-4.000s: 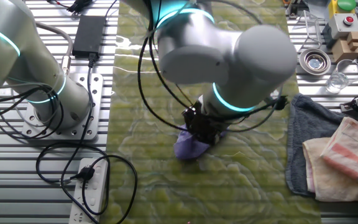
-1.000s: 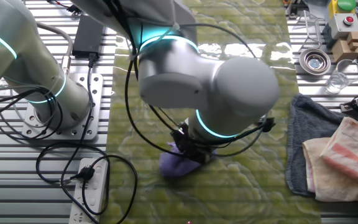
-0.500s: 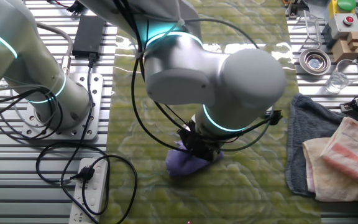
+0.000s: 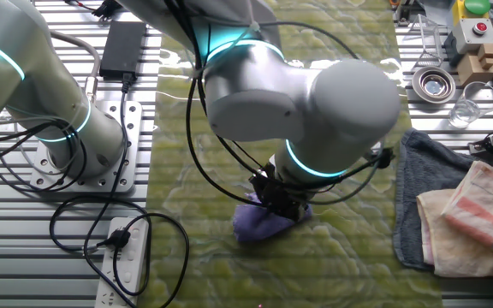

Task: Clean the table with a cloth

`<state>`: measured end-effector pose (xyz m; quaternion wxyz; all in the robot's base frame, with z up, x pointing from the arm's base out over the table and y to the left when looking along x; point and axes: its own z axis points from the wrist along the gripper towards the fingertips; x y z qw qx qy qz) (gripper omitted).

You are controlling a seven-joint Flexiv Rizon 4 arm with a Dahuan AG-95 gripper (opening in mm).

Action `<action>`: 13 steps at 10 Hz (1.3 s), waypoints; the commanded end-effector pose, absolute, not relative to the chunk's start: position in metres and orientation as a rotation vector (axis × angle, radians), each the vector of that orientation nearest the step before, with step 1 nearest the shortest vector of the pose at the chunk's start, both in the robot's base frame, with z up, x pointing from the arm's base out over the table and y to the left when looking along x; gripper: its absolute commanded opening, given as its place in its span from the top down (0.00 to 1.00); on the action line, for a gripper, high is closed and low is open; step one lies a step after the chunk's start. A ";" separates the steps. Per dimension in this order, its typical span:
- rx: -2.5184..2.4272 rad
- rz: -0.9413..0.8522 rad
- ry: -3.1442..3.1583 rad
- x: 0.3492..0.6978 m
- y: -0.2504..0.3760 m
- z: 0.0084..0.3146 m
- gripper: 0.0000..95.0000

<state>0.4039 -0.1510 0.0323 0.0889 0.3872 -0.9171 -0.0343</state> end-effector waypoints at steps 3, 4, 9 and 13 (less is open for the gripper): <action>0.920 -0.064 -2.803 0.404 -0.151 0.032 1.00; 0.878 -0.055 -2.816 0.404 -0.151 0.032 1.00; 0.862 -0.048 -2.831 0.404 -0.151 0.032 1.00; 1.019 -0.048 -2.808 0.412 -0.157 0.031 1.00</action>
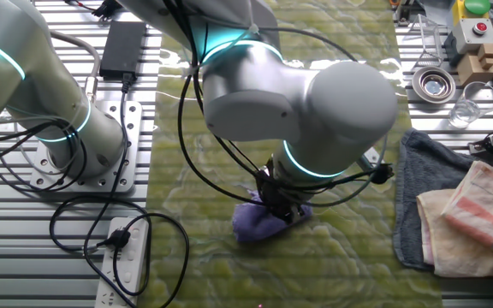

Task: Clean the table with a cloth

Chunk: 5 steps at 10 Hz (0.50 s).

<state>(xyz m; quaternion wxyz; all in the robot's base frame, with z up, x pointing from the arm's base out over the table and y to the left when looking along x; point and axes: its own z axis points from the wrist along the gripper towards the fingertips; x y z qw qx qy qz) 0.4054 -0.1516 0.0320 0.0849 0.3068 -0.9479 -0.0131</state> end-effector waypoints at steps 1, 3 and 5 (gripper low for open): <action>1.035 -0.043 -2.804 0.418 -0.161 0.032 1.00; 1.075 -0.035 -2.800 0.433 -0.170 0.031 1.00; 1.112 -0.034 -2.793 0.445 -0.177 0.032 1.00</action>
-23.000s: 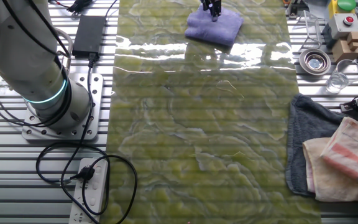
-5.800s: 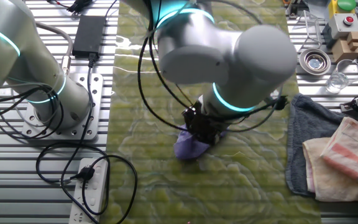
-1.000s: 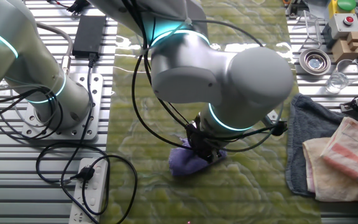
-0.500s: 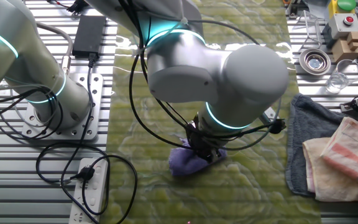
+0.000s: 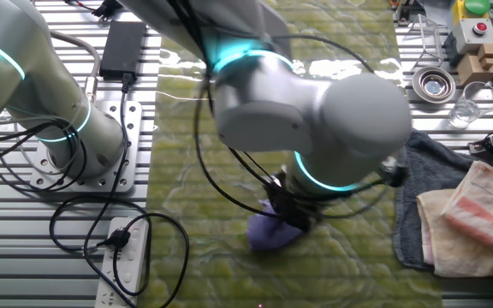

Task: Clean the table with a cloth

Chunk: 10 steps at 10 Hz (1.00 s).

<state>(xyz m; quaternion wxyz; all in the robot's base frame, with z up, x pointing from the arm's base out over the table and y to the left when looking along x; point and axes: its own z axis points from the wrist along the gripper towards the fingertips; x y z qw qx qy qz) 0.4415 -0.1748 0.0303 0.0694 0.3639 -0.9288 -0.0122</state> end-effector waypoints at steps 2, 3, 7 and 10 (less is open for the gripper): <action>1.142 -0.033 -2.787 0.459 -0.182 0.033 1.00; 1.158 -0.030 -2.784 0.465 -0.184 0.034 1.00; 1.197 -0.019 -2.787 0.488 -0.186 0.034 1.00; 1.230 -0.004 -2.791 0.499 -0.187 0.035 1.00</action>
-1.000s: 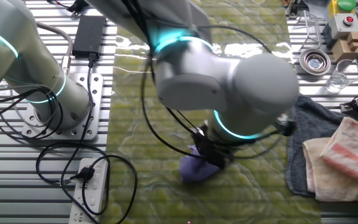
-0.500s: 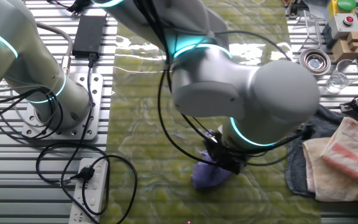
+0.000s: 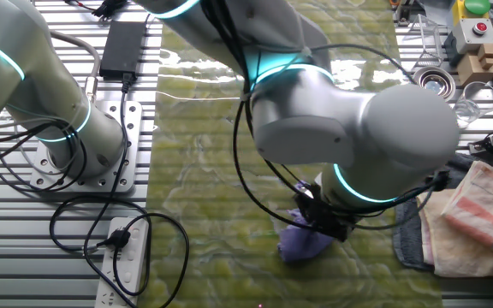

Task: Clean the table with a cloth

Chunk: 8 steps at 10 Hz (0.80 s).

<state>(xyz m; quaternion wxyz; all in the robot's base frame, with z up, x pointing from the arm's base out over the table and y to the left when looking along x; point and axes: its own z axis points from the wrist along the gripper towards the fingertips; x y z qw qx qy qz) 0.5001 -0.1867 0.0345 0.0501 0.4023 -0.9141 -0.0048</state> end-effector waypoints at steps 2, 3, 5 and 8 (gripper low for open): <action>1.246 0.012 -2.783 0.499 -0.191 0.034 1.00; 1.250 0.014 -2.779 0.499 -0.193 0.034 1.00; 1.150 0.002 -2.801 0.500 -0.183 0.037 1.00; 1.033 0.025 -2.818 0.500 -0.178 0.038 1.00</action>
